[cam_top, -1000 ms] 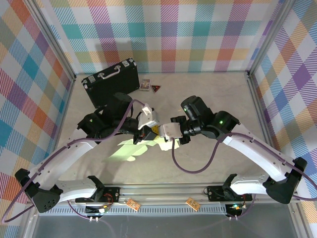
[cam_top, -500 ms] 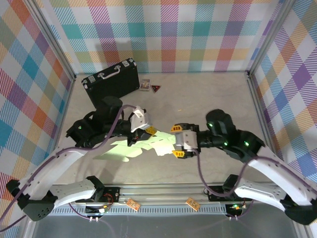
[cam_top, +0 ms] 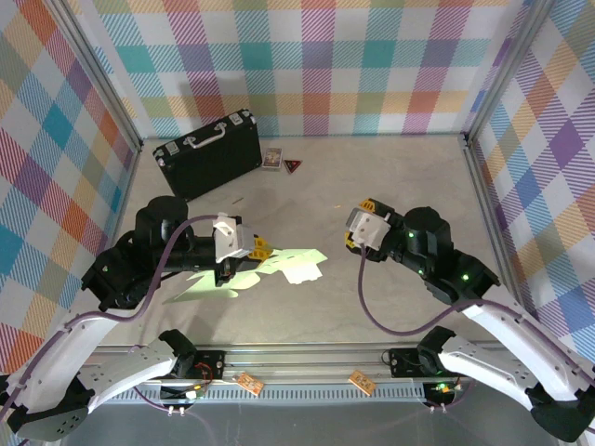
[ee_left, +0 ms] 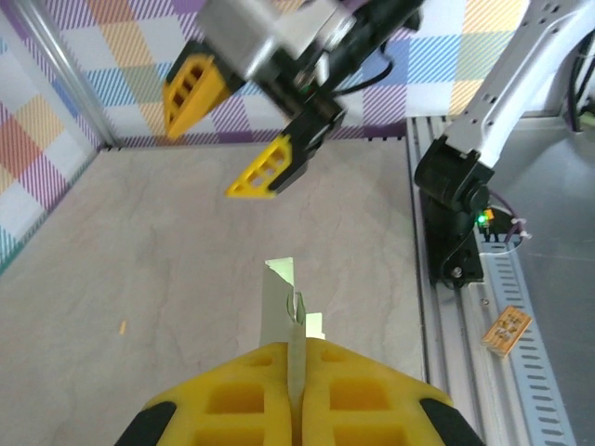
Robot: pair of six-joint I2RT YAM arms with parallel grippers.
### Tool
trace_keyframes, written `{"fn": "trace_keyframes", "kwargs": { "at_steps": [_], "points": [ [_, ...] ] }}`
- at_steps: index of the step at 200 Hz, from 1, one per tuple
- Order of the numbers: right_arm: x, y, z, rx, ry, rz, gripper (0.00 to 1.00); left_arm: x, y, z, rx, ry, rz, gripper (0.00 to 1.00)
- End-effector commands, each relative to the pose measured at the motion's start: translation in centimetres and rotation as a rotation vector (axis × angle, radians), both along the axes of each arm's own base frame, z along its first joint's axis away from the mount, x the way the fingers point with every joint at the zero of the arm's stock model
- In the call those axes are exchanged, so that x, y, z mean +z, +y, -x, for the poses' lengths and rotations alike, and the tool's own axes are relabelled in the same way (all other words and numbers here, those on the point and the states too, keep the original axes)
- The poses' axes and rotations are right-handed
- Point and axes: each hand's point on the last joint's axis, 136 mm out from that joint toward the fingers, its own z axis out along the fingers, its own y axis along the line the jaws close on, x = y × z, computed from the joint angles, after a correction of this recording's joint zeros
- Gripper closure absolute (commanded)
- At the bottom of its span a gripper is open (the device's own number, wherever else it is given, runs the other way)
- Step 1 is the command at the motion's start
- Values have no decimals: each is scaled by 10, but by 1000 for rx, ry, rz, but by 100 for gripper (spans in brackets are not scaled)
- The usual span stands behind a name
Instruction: Fold the paper box
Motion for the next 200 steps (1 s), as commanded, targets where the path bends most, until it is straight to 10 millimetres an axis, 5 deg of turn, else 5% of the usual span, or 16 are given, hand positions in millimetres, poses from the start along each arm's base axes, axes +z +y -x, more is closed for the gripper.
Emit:
{"fn": "trace_keyframes", "kwargs": {
  "at_steps": [1, 40, 63, 94, 128, 152, 182, 200],
  "points": [
    [-11, 11, 9, 84, 38, 23, 40, 9, -1, 13, -62, 0, 50, 100],
    [12, 47, 84, 519, 102, -145, 44, 6, -1, 11, -54, 13, 46, 100],
    [17, 54, 101, 620, 122, -192, 47, 4, -3, 11, -60, 24, 51, 100],
    [3, 56, 91, 576, 127, -124, 49, 7, -5, 12, -74, 24, 62, 100],
    [13, 45, 59, 396, 12, -118, 51, 3, -5, 14, -85, 27, 52, 100],
    [-5, 41, 41, 312, 43, -33, 51, 6, -6, 15, -96, 18, 58, 100],
    [-23, 52, 53, 398, 107, -16, 51, 8, -9, 10, -90, 2, 70, 100],
    [-16, 59, 64, 467, 109, -63, 51, 8, -11, 6, -85, 7, 70, 100]
  ]
}}
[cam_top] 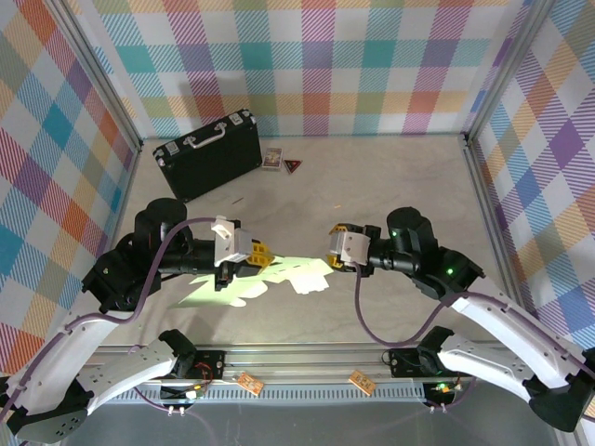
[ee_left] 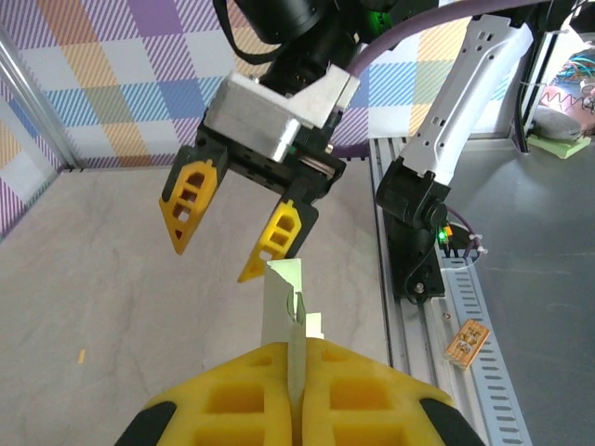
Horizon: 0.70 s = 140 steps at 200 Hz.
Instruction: Fold the paper box
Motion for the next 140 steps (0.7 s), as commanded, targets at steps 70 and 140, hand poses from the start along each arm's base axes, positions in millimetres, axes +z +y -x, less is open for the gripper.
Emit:
{"fn": "trace_keyframes", "kwargs": {
  "at_steps": [70, 140],
  "points": [
    [32, 27, 52, 296, 60, -212, 52, 3, -7, -3, -31, -9, 39, 100],
    [25, 36, 58, 361, 114, -194, 67, 1, -9, -1, -49, 6, 36, 100]
  ]
}}
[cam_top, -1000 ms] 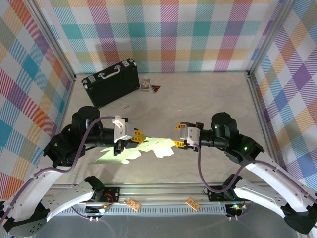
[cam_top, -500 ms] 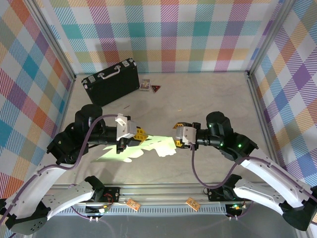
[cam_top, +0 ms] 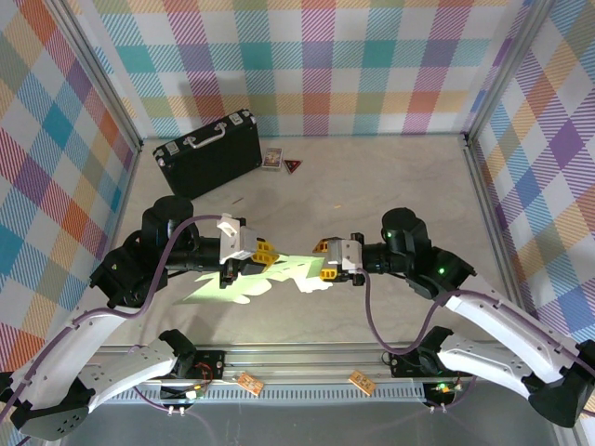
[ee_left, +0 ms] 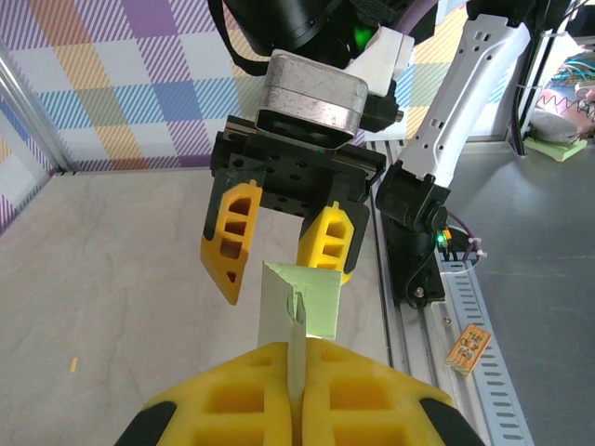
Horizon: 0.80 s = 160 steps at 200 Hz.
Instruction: Fold the paper box
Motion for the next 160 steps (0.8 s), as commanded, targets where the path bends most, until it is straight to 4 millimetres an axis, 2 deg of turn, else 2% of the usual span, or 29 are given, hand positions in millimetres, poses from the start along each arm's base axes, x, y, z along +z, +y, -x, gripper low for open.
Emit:
{"fn": "trace_keyframes", "kwargs": {
  "at_steps": [1, 62, 93, 117, 129, 160],
  "points": [
    [13, 5, 15, 90, 8, -46, 67, 5, -2, 3, -35, -1, 29, 100],
    [3, 4, 20, 116, 53, 10, 100, 6, -3, 5, -50, 2, 29, 100],
    [6, 3, 14, 82, 36, 27, 100, 4, -2, 1, -22, 0, 18, 100],
    [14, 2, 2, 15, 10, 30, 100, 4, -2, -13, 54, 9, 27, 100],
    [18, 3, -8, -34, 7, 27, 100, 7, -3, -19, 84, 16, 42, 100],
    [28, 3, -15, -73, 9, 27, 100, 20, -5, -32, 147, 49, 113, 100]
  ]
}}
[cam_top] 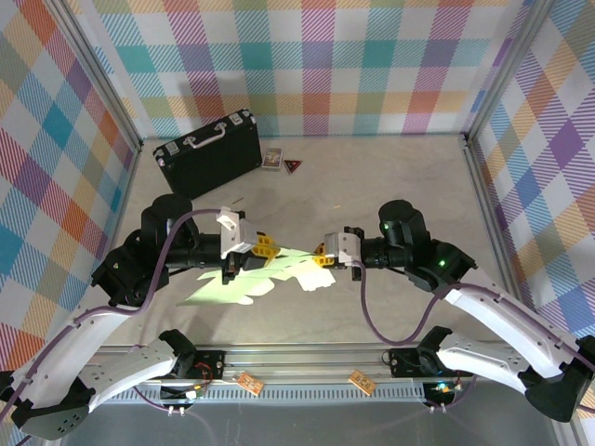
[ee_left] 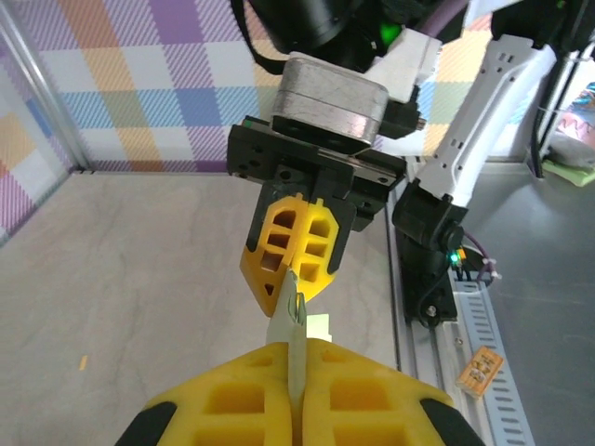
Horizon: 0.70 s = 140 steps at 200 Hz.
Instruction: Fold the paper box
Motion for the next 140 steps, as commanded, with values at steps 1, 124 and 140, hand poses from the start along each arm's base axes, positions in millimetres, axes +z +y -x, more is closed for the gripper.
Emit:
{"fn": "trace_keyframes", "kwargs": {
  "at_steps": [1, 124, 140],
  "points": [
    [19, 3, -7, -39, -15, -23, 100, 14, -3, -20, 89, 15, 81, 100],
    [-23, -137, -123, -1027, 287, -341, 30, 42, 20, -31, 275, 51, 289, 100],
    [-32, -114, -119, -897, 316, -322, 32, 48, 20, -27, 256, 63, 306, 100]
  ]
}}
